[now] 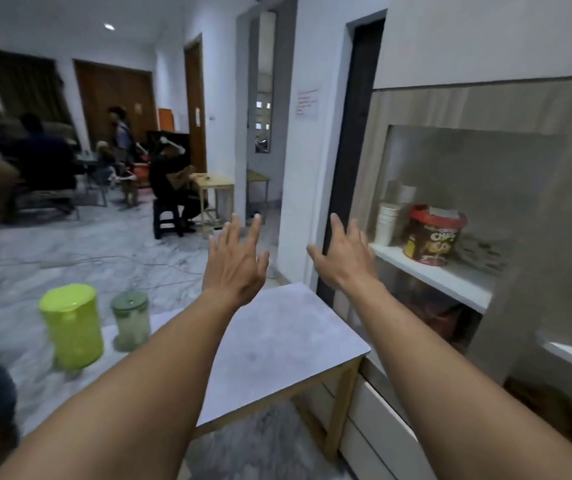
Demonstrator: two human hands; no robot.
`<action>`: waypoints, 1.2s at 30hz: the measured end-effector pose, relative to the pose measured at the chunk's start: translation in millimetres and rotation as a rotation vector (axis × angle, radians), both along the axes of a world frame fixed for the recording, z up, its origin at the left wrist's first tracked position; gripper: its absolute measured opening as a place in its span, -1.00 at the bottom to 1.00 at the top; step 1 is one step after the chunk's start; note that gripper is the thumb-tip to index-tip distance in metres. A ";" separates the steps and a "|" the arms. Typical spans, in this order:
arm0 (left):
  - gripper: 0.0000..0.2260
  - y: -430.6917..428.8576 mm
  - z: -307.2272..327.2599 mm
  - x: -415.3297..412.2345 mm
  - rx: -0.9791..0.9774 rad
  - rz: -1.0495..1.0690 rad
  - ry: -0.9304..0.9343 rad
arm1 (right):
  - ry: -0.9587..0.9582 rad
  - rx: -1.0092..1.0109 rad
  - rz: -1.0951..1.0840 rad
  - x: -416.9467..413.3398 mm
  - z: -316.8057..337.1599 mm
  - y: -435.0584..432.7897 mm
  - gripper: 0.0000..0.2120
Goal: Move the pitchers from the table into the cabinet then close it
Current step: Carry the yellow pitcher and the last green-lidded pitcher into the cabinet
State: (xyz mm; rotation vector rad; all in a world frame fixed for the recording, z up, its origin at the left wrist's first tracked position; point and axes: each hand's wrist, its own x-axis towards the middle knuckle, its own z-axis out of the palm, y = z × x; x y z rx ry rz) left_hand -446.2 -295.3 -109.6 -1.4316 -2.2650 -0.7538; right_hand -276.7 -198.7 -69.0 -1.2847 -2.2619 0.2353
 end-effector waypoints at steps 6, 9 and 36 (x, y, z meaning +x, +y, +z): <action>-0.42 -77.5 -23.9 -94.2 -0.051 0.198 -0.030 | -0.004 -0.026 0.183 -116.4 -22.2 -44.6 -0.26; -0.42 -112.1 -38.3 -142.2 -0.075 0.275 -0.047 | 0.005 -0.050 0.246 -174.5 -36.8 -65.9 -0.27; -0.39 -117.7 -255.8 -405.6 0.411 0.774 -0.894 | 0.005 -0.511 0.461 -492.7 -306.0 -50.3 -0.45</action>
